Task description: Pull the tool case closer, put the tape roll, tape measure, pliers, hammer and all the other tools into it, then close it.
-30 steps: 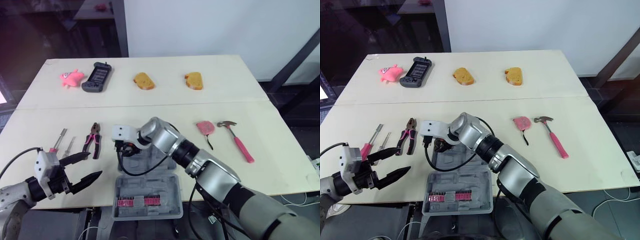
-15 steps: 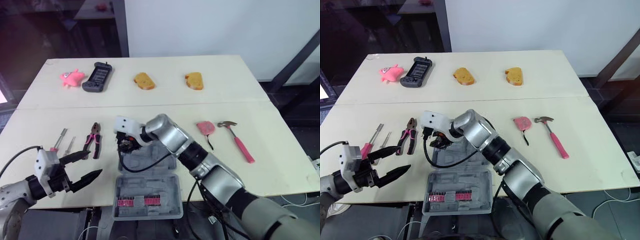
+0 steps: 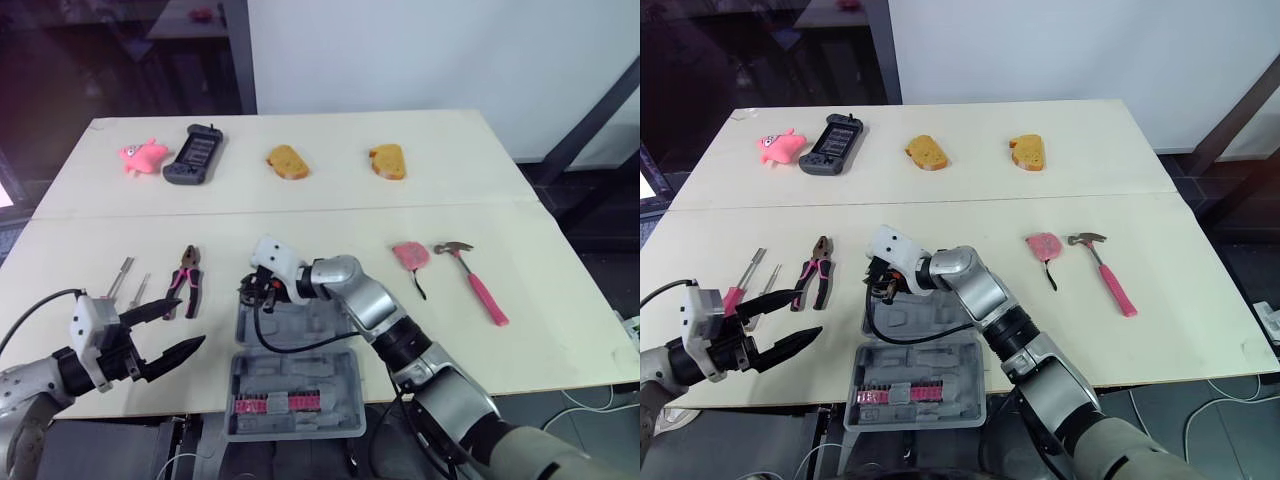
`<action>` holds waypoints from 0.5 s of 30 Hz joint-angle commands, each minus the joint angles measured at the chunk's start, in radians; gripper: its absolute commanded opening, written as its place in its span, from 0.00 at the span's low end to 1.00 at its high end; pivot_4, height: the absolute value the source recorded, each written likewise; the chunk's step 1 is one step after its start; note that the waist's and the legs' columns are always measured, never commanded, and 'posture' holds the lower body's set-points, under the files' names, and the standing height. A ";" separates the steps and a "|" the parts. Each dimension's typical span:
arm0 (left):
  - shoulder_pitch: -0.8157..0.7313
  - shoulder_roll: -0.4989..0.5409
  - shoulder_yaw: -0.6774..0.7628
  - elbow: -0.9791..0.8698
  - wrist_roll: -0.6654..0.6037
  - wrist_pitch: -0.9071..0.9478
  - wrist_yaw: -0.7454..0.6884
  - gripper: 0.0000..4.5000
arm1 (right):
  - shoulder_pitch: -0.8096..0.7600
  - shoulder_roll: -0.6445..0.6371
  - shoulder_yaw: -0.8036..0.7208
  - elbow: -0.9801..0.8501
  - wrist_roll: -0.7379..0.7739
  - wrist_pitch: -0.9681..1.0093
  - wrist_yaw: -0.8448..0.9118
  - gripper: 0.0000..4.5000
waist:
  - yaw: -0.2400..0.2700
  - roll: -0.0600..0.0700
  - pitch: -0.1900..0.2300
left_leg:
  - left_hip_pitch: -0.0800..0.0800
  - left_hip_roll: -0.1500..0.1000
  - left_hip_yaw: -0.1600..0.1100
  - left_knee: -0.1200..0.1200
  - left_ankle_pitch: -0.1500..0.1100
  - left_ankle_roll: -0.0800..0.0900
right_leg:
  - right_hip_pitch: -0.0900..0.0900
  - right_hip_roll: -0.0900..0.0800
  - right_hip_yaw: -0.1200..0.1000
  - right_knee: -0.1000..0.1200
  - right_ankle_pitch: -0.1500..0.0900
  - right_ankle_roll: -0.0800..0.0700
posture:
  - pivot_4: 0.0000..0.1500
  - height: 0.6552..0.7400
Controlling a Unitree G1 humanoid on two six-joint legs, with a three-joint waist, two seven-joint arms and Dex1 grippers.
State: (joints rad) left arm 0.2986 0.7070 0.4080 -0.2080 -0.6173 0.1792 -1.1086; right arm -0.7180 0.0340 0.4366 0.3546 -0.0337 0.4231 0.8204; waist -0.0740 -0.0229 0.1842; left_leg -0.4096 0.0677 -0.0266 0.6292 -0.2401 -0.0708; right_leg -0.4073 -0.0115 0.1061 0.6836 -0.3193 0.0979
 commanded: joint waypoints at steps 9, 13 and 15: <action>-0.006 0.013 0.012 -0.020 0.006 0.006 0.003 1.00 | -0.031 0.071 0.008 0.174 -0.018 -0.124 -0.073 0.17 | 0.000 0.000 0.000 | 0.000 0.000 0.000 0.000 0.000 0.000 | 0.000 0.000 0.000 0.000 0.000 0.000 | 1.00 1.00; -0.002 0.012 0.013 -0.033 0.004 0.013 0.008 1.00 | -0.032 0.066 0.018 0.273 -0.053 -0.114 -0.097 0.17 | 0.000 0.000 0.000 | 0.000 0.000 0.000 0.000 0.000 0.000 | 0.000 0.000 0.000 0.000 0.000 0.000 | 1.00 1.00; -0.001 0.011 0.015 -0.035 0.004 0.014 0.010 1.00 | -0.024 0.060 0.031 0.301 -0.067 -0.112 -0.095 0.17 | 0.000 0.000 0.000 | 0.001 0.000 0.000 0.000 0.000 0.000 | 0.000 0.000 0.000 0.000 0.000 0.000 | 1.00 1.00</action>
State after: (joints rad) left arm 0.2983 0.7071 0.4080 -0.2167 -0.6123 0.1920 -1.1032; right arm -0.7539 0.0922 0.4494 0.6132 -0.0729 0.2961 0.7336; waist -0.0741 -0.0228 0.1841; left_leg -0.4084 0.0678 -0.0267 0.6291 -0.2401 -0.0708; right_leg -0.4063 -0.0115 0.1062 0.6836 -0.3193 0.0977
